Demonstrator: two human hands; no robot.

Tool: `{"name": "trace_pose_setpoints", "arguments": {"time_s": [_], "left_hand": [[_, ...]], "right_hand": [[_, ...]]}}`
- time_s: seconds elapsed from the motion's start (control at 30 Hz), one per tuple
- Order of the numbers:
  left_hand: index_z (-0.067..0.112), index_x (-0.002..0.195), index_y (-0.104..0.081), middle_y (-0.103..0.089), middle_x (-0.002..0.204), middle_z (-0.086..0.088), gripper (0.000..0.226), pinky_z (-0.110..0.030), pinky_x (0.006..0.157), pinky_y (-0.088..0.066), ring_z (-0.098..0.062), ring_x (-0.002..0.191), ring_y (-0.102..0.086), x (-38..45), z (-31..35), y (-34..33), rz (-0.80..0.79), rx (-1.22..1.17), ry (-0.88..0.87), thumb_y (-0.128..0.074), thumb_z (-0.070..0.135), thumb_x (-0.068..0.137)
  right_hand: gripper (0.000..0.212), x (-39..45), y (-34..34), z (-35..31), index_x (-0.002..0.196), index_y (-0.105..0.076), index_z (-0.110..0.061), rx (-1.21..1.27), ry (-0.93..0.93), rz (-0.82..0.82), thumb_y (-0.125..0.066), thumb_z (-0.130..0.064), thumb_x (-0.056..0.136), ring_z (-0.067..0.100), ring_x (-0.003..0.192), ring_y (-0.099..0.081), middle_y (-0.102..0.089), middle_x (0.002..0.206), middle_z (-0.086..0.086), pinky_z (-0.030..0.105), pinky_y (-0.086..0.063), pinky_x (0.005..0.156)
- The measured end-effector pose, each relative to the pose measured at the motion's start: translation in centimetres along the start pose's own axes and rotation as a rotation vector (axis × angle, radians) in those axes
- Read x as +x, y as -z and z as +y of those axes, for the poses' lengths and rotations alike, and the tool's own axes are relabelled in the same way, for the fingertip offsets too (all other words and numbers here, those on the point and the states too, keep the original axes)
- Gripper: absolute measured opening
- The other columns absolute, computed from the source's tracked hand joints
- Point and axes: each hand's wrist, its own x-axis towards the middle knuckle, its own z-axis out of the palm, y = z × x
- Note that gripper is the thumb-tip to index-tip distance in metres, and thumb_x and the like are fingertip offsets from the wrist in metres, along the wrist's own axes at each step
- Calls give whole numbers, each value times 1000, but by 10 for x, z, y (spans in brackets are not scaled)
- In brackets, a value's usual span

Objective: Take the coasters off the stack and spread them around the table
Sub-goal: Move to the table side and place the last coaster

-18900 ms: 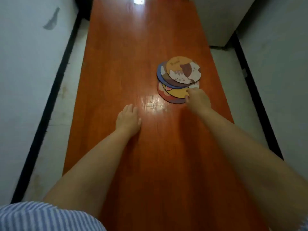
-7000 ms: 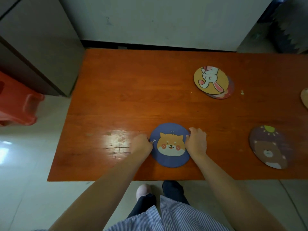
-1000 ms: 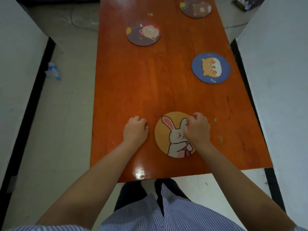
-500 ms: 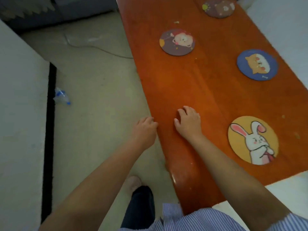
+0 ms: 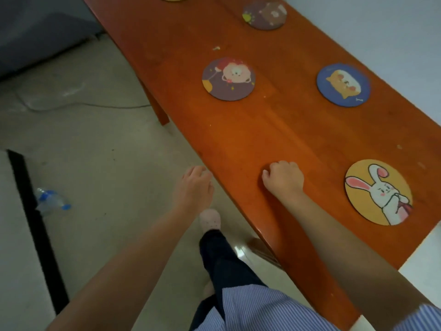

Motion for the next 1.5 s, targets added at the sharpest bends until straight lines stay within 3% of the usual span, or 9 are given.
{"name": "trace_pose_setpoints", "arguments": {"time_s": [0.1, 0.3, 0.43, 0.63, 0.8, 0.9, 1.07, 1.3, 1.5], "left_hand": [[2, 112, -61, -60, 123, -17, 28, -41, 99, -42, -32, 117, -50, 48, -24, 20, -8, 51, -48, -51, 12, 88], [6, 116, -59, -56, 127, -13, 30, -41, 102, -39, -31, 122, -44, 154, -63, 64, -87, 127, -48, -47, 17, 91], [7, 120, -55, -54, 128, -12, 32, -41, 98, -41, -30, 121, -44, 208, -75, 82, -119, 120, -38, -44, 19, 92], [13, 129, -41, -64, 106, -11, 36, -39, 75, -52, -28, 92, -63, 259, -92, 86, -361, 131, -121, -38, 26, 95], [13, 128, -47, -62, 117, -10, 36, -37, 85, -49, -26, 104, -59, 284, -114, 91, -443, 70, -290, -41, 24, 94], [12, 127, -49, -57, 123, -10, 35, -38, 91, -47, -25, 108, -56, 307, -125, 101, -485, 56, -349, -42, 23, 94], [9, 129, -48, -57, 124, -12, 37, -38, 91, -47, -26, 111, -55, 338, -125, 110, -532, -37, -272, -45, 21, 94], [5, 125, -48, -64, 115, -18, 41, -41, 90, -52, -31, 102, -62, 343, -86, 96, -637, -173, -64, -51, 29, 92], [7, 99, -57, -66, 102, -14, 27, -30, 63, -39, -25, 84, -58, 330, -109, 92, -576, 39, -134, -57, 31, 88]], "right_hand": [[32, 37, 11, -13, 84, -63, -5, 56, -58, -10, -46, -32, 92, 33, 85, -62, -67, 94, 14, 34, -46, 62], [36, 123, 36, -63, 115, -57, -6, 313, -55, 57, -54, -33, 90, 34, 112, -52, -58, 118, 17, 40, -46, 91], [55, 174, 54, -95, 129, -44, -2, 634, -378, 57, -59, -35, 88, 37, 123, -45, -51, 131, 21, 42, -41, 101], [86, 219, 62, -136, 139, -25, -4, 661, -742, -27, -74, -37, 77, 36, 126, -44, -38, 138, 19, 43, -47, 96], [87, 236, 70, -148, 138, -28, -2, 738, -1043, -131, -78, -35, 74, 33, 125, -45, -38, 138, 18, 40, -47, 99], [72, 239, 73, -147, 131, -42, 1, 844, -1138, -96, -78, -26, 76, 30, 123, -51, -50, 133, 20, 35, -51, 93], [7, 224, 71, -148, 86, -61, 1, 936, -1180, 67, -57, -5, 87, 35, 103, -63, -65, 92, 20, 34, -46, 67], [41, 171, 54, -160, 51, -36, -12, 914, -1090, 19, -53, 1, 86, 43, 90, -67, -68, 90, 32, 49, -57, 77], [37, 139, 50, -191, 55, -59, -3, 844, -899, -128, -50, -2, 91, 40, 85, -69, -72, 90, 31, 37, -57, 78]]}}
